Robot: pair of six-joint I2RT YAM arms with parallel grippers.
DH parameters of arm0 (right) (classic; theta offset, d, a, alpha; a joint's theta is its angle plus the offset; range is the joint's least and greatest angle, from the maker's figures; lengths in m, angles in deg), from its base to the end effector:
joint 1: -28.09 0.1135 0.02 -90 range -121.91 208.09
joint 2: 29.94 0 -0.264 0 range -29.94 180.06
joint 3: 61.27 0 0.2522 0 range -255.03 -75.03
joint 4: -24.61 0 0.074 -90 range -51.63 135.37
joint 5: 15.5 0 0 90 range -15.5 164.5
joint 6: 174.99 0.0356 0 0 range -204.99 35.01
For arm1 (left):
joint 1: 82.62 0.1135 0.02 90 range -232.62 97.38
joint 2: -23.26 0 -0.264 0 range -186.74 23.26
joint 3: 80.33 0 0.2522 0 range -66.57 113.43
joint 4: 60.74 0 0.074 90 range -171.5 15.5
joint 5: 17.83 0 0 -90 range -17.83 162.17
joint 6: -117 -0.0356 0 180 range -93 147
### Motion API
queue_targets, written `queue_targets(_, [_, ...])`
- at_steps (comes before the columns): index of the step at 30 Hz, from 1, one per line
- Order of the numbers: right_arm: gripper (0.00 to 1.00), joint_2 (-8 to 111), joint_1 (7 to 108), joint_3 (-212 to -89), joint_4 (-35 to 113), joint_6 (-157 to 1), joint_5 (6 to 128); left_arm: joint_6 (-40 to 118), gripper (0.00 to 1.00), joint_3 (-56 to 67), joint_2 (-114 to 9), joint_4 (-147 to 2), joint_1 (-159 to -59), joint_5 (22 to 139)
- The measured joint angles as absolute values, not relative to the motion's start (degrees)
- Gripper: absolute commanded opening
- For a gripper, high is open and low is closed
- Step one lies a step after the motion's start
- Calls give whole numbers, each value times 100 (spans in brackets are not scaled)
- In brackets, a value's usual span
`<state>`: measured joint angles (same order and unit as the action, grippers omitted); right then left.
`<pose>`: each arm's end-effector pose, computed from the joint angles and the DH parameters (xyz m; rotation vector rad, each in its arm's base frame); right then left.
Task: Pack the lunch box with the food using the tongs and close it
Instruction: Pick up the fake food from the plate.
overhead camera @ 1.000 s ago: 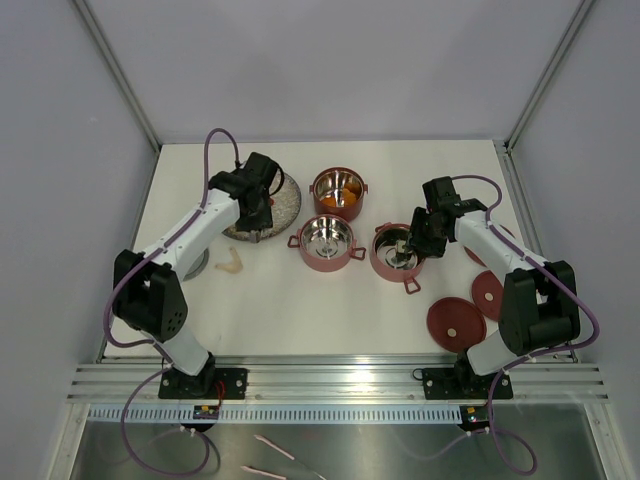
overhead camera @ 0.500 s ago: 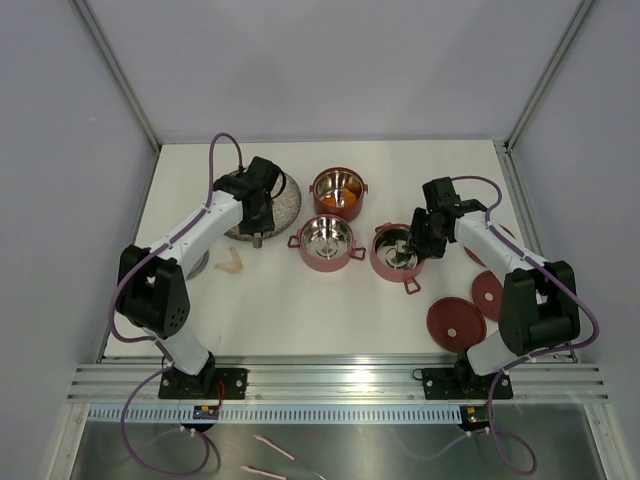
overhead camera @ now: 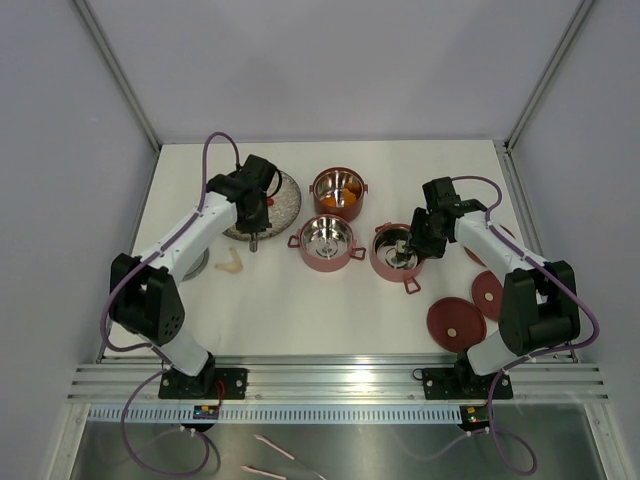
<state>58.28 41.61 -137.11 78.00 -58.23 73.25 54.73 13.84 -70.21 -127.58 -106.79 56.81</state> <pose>0.2945 0.0716 0.2234 0.3098 2.7252 0.2308 0.3067 -0.1273 0.2810 -0.1579 2.6481 0.0764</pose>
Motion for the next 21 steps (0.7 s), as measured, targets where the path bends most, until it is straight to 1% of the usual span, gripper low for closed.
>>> queue_targets(7, [53,5828,4171,-13711,7750,-5803,7200,5315,0,1893,-6518,-13031,-10679,5738])
queue_targets(12, [53,5828,4171,-13711,7715,-5797,7185,5215,0,2197,-6409,-13234,-10823,5828])
queue_targets(18, [53,5828,4189,-13711,7717,-5797,7194,5035,0,2651,-6420,-13516,-11636,6103])
queue_targets(21, [53,5828,4191,-13714,7720,-5792,7196,4906,0,2730,-6431,-13525,-12066,6422])
